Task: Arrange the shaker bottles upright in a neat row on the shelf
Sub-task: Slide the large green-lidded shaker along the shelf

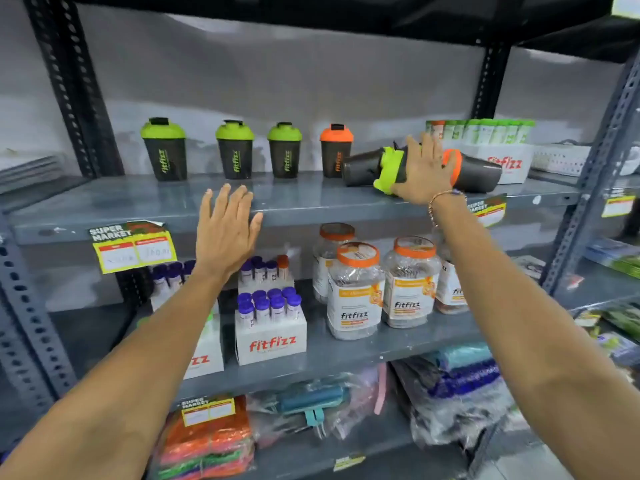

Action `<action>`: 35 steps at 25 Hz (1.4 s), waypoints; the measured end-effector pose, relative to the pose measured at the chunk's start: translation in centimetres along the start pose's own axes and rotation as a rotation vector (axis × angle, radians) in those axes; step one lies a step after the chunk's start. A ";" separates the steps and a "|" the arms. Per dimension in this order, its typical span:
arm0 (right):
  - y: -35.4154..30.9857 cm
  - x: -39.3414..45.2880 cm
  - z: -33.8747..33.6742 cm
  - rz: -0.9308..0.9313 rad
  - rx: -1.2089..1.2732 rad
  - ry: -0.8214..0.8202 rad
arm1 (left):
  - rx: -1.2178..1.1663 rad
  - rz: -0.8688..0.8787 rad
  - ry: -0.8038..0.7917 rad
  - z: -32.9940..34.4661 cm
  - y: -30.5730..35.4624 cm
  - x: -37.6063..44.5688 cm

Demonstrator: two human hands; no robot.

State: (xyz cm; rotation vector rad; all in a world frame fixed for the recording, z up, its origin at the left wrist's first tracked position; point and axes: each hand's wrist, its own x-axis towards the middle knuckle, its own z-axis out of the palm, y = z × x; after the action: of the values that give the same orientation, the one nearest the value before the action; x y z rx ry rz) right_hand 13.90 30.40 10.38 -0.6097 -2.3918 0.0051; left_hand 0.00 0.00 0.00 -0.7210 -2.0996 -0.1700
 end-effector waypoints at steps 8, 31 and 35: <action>1.8 3.2 -1.0 -0.083 -0.146 -0.220 | 0.053 0.035 0.113 0.1 -0.2 -0.2; -27.8 -3.1 1.7 -0.219 0.807 -0.110 | 0.226 -0.086 -0.063 -6.7 -19.2 -7.8; -34.5 -5.2 3.2 -0.152 1.058 -0.211 | 0.138 -0.159 0.028 -5.2 -20.1 -8.4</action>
State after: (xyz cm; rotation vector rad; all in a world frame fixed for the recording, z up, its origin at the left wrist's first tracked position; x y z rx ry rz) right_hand 0.81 -2.08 10.22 0.0872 -2.1973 1.2202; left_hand -3.68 -22.05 -0.61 -0.4679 -2.1187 -0.1198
